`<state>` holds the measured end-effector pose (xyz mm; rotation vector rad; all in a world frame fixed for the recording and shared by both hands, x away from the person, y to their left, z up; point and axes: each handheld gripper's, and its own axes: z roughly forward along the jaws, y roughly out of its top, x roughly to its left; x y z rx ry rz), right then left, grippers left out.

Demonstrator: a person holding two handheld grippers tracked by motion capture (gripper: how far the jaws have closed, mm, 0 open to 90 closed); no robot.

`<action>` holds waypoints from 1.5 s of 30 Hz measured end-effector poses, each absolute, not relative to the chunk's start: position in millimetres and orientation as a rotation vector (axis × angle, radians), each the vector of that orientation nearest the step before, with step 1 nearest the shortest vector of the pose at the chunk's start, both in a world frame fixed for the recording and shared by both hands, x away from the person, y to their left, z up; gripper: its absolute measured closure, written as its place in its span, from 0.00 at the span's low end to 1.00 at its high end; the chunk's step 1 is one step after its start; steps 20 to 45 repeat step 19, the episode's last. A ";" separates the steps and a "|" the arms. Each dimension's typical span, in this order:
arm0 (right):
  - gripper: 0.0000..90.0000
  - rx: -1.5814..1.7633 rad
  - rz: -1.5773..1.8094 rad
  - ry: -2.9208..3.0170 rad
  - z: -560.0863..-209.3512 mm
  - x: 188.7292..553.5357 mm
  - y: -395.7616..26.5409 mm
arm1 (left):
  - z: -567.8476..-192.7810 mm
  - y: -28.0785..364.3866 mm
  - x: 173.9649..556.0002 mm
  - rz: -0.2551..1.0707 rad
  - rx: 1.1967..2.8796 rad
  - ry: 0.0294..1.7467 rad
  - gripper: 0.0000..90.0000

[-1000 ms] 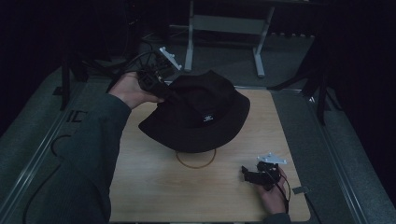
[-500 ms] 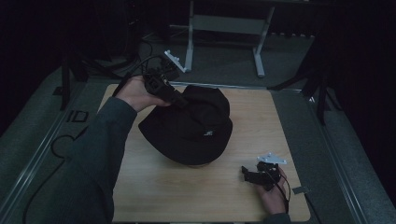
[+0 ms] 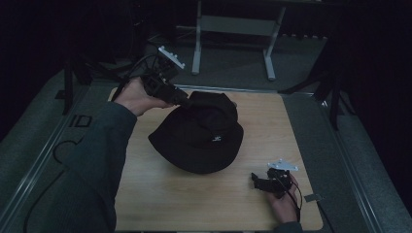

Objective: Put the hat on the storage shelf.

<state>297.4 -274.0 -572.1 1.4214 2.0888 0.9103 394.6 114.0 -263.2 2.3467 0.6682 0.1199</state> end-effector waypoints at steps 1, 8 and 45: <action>0.15 1.421 0.910 2.089 -572.1 297.4 -274.0 | -262.9 116.1 394.1 0.133 2.345 0.674 0.59; 0.15 1.422 0.910 2.089 -572.1 297.4 -273.9 | -262.2 121.1 392.0 0.165 2.346 0.685 0.55; 0.15 1.423 0.909 2.089 -572.0 297.4 -273.9 | -263.3 136.2 385.6 0.223 2.295 0.750 0.51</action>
